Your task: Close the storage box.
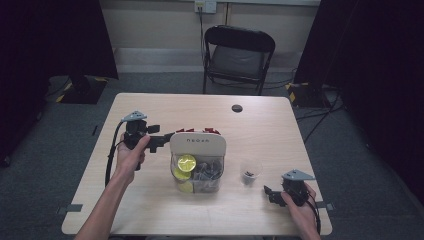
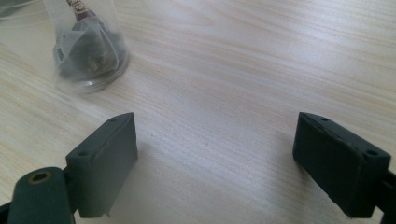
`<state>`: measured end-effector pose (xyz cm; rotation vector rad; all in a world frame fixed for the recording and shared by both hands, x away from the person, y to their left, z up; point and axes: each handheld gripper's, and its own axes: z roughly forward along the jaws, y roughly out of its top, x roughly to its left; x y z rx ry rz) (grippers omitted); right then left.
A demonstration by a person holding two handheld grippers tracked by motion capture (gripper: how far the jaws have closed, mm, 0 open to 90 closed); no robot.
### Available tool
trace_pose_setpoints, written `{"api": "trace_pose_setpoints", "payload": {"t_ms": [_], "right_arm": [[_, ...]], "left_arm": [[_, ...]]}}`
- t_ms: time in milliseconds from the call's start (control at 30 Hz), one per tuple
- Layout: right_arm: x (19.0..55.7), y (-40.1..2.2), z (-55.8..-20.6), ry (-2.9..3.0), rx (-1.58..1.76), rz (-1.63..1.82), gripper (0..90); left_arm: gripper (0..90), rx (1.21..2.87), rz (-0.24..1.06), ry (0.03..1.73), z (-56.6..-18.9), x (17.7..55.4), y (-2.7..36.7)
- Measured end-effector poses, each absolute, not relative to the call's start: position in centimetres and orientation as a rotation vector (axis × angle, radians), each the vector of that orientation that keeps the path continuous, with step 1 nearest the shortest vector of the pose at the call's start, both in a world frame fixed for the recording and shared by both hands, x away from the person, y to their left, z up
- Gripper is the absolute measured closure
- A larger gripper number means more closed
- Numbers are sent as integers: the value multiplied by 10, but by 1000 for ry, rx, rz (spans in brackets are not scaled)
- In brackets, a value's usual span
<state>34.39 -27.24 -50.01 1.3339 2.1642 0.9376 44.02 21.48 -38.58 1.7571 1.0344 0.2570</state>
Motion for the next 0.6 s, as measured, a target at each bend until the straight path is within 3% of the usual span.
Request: {"api": "trace_pose_setpoints", "payload": {"t_ms": [600], "right_arm": [[346,-271,-500,2159,1333,936,129]], "left_arm": [[203,1764,228,1013,-386,436,213]]}}
